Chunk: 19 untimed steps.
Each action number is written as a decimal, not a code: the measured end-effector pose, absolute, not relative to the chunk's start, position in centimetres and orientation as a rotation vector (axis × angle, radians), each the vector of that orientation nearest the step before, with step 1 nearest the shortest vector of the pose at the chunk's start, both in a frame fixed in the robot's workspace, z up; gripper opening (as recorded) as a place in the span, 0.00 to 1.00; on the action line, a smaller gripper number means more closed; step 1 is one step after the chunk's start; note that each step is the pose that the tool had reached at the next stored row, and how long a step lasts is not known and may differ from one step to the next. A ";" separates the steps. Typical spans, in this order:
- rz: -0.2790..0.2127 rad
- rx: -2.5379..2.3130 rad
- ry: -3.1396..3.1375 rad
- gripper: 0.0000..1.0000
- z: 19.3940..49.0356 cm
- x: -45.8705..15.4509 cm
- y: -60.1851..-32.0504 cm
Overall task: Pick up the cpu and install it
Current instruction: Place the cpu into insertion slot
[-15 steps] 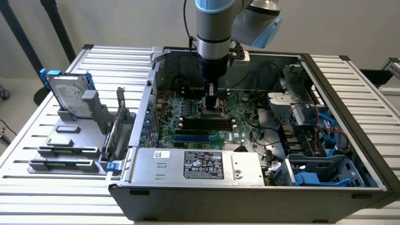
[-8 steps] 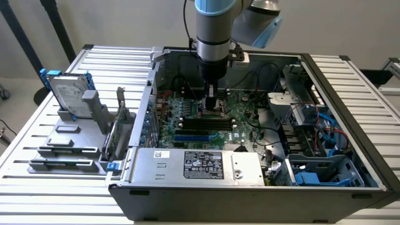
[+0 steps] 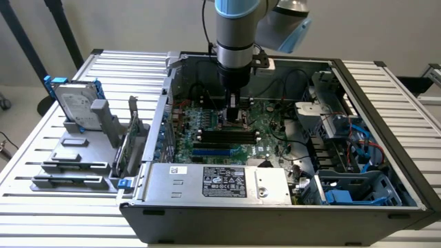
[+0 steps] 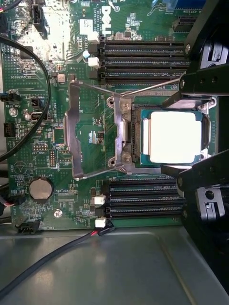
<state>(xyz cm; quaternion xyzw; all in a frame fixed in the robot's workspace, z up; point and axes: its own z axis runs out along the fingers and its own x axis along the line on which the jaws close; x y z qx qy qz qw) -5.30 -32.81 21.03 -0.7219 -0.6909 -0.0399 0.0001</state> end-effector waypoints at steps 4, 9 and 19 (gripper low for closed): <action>-0.115 -2.273 -2.176 0.55 21.0 -5.3 -32.8; -0.098 -2.281 -2.185 0.55 21.0 -5.3 -32.8; -0.081 -2.281 -2.204 0.55 21.0 -5.3 -32.8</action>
